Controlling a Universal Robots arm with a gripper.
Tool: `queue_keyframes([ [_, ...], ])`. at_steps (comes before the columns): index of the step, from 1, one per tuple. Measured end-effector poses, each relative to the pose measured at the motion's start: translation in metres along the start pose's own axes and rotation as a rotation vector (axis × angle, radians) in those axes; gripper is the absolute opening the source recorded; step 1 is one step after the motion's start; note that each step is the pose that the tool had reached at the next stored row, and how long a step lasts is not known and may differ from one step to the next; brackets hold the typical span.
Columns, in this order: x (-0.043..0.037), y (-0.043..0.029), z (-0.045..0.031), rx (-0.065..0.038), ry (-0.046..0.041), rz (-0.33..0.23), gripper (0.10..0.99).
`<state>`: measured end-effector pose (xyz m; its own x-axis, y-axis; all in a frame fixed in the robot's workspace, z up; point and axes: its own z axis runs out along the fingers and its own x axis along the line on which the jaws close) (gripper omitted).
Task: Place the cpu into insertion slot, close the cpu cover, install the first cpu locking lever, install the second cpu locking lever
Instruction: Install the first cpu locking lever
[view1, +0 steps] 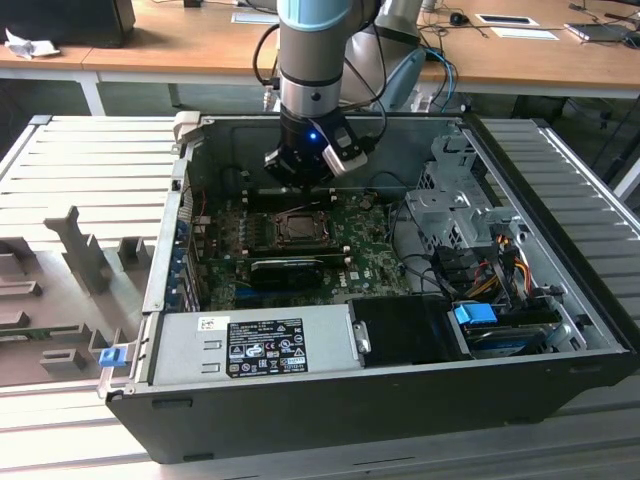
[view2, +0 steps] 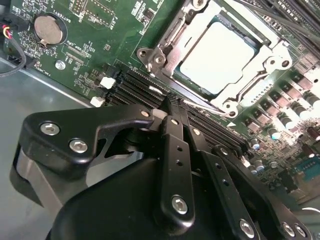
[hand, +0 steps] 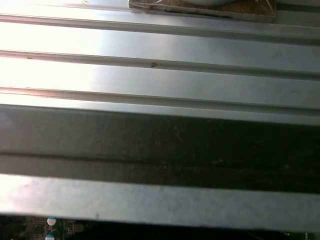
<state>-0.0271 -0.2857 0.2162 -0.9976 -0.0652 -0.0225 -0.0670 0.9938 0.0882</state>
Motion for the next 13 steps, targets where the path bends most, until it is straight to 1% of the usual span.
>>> queue_keyframes([
  [2, -0.0010, 0.0003, 0.0016, 0.000, 0.0010, -0.012, 0.106],
  [5, -0.0033, 0.0002, 0.0022, -0.001, 0.0019, -0.022, 0.106],
  [13, -0.0033, 0.0002, 0.0025, -0.001, 0.0019, -0.022, 0.106],
])
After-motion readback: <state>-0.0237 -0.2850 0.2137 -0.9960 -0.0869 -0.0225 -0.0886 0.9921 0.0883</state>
